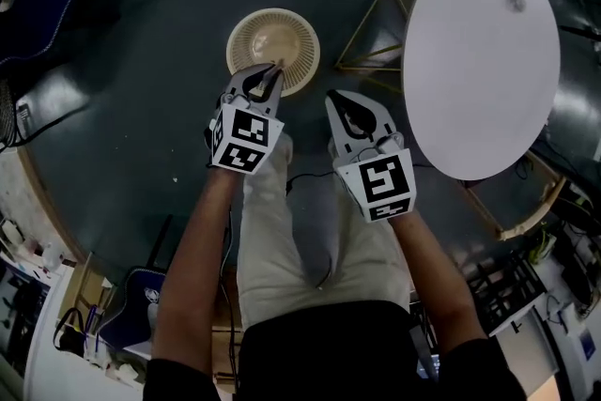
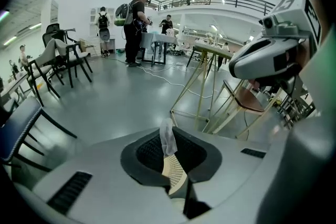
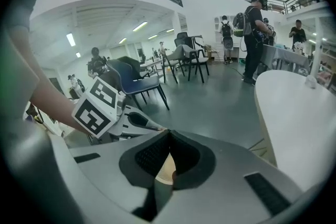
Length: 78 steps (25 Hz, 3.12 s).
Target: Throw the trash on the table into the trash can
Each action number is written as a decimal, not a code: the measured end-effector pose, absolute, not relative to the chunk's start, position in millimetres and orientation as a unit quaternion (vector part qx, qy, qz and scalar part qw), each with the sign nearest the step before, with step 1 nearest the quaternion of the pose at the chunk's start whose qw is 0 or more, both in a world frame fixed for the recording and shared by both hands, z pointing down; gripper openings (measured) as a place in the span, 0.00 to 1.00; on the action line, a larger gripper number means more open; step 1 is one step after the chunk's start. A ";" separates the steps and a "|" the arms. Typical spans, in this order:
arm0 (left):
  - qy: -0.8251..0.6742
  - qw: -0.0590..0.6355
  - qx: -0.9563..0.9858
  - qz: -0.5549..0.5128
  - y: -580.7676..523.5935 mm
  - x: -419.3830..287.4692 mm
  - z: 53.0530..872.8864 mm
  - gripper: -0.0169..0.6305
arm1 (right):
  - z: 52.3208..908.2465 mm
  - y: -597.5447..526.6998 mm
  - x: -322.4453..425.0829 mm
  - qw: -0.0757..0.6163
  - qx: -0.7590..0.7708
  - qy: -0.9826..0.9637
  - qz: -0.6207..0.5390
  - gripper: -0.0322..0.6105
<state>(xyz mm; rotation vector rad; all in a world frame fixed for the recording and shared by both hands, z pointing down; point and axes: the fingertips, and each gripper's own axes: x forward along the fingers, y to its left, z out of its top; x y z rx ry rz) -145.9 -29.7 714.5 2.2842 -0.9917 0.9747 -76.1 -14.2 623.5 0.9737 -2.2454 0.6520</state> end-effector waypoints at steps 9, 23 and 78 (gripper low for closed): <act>-0.373 0.248 0.812 0.375 -29.0 -167.3 785.5 0.09 | 672.8 -4.6 -87.8 0.303 0.368 -0.838 0.265 0.08; -0.363 0.264 0.808 0.382 -29.3 -175.2 856.1 0.24 | 724.5 6.7 -105.6 0.307 0.355 -0.839 0.277 0.08; -0.401 0.198 0.871 0.201 -26.1 -106.8 492.3 0.05 | 473.8 -31.7 -57.4 0.239 0.390 -0.864 0.210 0.08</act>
